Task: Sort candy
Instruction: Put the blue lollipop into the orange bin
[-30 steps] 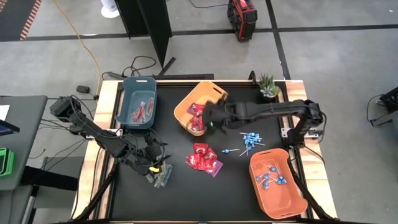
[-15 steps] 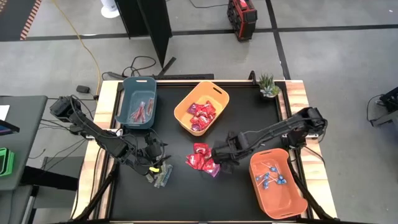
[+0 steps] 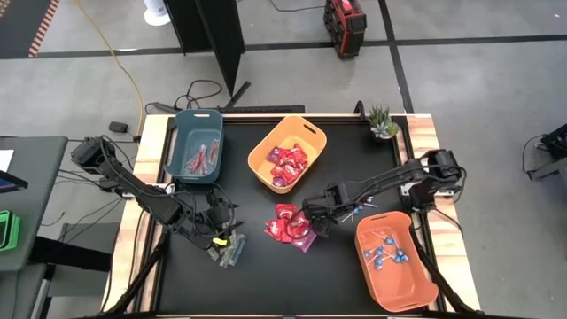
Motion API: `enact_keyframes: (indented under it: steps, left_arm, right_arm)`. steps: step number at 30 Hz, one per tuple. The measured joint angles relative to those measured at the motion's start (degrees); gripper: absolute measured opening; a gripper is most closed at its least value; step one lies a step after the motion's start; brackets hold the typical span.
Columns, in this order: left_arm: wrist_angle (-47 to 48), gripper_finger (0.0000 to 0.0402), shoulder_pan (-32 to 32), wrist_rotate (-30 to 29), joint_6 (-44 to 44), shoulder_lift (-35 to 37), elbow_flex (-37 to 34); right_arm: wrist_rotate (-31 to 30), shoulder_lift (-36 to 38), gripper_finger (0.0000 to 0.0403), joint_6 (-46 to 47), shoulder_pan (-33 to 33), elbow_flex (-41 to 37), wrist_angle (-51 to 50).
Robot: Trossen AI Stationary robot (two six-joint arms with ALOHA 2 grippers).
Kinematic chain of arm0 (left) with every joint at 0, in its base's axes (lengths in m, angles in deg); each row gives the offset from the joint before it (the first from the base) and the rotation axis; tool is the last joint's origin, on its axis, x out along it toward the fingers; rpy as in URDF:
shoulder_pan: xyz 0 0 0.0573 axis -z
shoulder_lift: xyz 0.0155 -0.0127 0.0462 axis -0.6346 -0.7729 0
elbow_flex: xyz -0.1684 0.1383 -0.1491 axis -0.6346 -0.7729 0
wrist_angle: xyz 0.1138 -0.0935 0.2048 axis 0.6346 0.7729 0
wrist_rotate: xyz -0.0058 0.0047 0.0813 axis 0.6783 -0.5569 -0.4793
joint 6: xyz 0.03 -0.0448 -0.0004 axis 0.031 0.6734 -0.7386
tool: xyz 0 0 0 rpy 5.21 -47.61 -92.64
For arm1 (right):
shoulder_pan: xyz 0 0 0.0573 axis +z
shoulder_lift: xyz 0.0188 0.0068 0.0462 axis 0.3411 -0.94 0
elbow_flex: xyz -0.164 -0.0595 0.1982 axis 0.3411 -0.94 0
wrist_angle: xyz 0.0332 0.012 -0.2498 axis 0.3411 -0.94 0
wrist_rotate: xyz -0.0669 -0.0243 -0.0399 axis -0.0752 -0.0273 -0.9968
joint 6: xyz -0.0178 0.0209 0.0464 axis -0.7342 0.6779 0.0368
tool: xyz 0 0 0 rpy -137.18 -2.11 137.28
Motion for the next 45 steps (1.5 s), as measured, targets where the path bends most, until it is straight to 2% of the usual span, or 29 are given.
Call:
enact_keyframes:
  steps: [7,13,18,25,27,34,38,45]
  left_arm:
    - [0.0,0.0254,0.0,-0.3,-0.6,0.0,0.0]
    - [0.0,0.0254,0.0,-0.5,-0.6,0.0,0.0]
    - [0.0,0.0254,0.0,-0.5,-0.6,0.0,0.0]
    - [-0.1,0.0254,0.0,-0.7,-0.6,0.0,0.0]
    - [-0.1,0.0254,0.0,-0.9,-0.7,0.0,0.0]
    - [-0.1,0.0254,0.0,-1.7,-0.7,0.0,0.0]
    - [-0.1,0.0254,0.0,-2.0,-0.7,0.0,0.0]
    - [0.0,0.0254,0.0,-2.7,-0.7,0.0,0.0]
  right_arm:
    - [0.4,0.0,0.0286,0.8,-0.3,-3.2,4.3]
    - [0.6,-2.1,0.0251,2.8,-0.5,-4.4,5.4]
    - [0.2,-4.4,0.0189,2.8,-0.6,-4.1,6.5]
    - [-0.1,-2.9,0.0054,2.6,0.1,-4.1,6.8]
    - [-0.4,-1.8,0.0026,2.4,0.4,-3.8,5.8]
    - [-4.8,5.8,0.0025,1.8,2.3,-1.5,2.1]
    - [-7.6,12.9,0.0025,2.0,4.5,-1.2,-0.8]
    - [-13.0,25.8,0.0007,10.4,11.3,-1.1,-9.7]
